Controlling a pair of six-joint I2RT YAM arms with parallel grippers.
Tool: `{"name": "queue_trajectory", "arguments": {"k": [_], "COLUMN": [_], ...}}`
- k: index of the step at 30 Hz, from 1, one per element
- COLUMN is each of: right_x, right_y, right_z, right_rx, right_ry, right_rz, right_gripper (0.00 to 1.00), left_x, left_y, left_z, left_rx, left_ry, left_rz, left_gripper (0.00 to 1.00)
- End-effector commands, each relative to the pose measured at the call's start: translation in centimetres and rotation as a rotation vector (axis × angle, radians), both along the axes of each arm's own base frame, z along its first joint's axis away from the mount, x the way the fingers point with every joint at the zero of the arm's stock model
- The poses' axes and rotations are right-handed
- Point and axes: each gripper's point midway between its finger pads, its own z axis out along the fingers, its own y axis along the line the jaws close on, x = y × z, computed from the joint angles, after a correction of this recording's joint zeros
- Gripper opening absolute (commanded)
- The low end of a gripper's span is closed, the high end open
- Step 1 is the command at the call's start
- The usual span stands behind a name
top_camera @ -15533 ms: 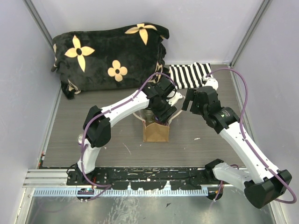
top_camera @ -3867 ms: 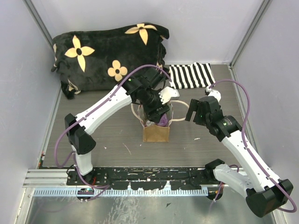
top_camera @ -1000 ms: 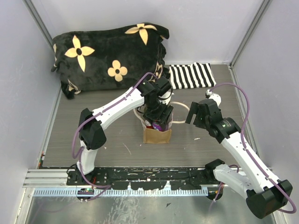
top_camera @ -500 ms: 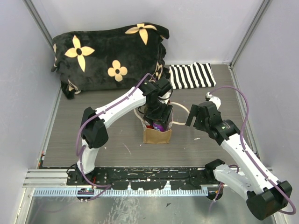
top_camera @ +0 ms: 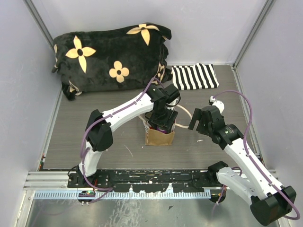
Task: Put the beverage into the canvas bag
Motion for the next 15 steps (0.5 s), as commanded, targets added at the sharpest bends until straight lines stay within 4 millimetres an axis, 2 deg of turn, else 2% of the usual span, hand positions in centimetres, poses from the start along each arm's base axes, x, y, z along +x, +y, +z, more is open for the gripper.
{"name": "queue_trajectory", "arguments": {"k": [1, 8, 11, 13, 15], "right_x": [0.5, 0.6, 0.5, 0.4, 0.4], "right_y": [0.1, 0.3, 0.3, 0.2, 0.2], "right_z": [0.8, 0.8, 0.7, 0.7, 0.7], "right_rx": [0.022, 0.032, 0.033, 0.034, 0.034], "right_ry": [-0.038, -0.042, -0.041, -0.044, -0.046], "right_rz": [-0.008, -0.005, -0.006, -0.007, -0.007], "right_gripper": [0.9, 0.9, 0.9, 0.9, 0.9], "left_x": [-1.1, -1.2, -1.2, -1.5, -1.6], "left_y": [-1.0, -1.0, -1.3, -1.5, -1.7], "left_z": [-0.5, -1.5, -1.5, -1.4, -1.2], "left_rx": [-0.021, 0.001, -0.003, -0.011, -0.019], "left_ry": [0.008, 0.006, 0.002, 0.006, 0.003], "left_rz": [-0.046, -0.067, -0.074, -0.084, -0.09], "left_gripper": [0.03, 0.03, 0.07, 0.19, 0.37]}}
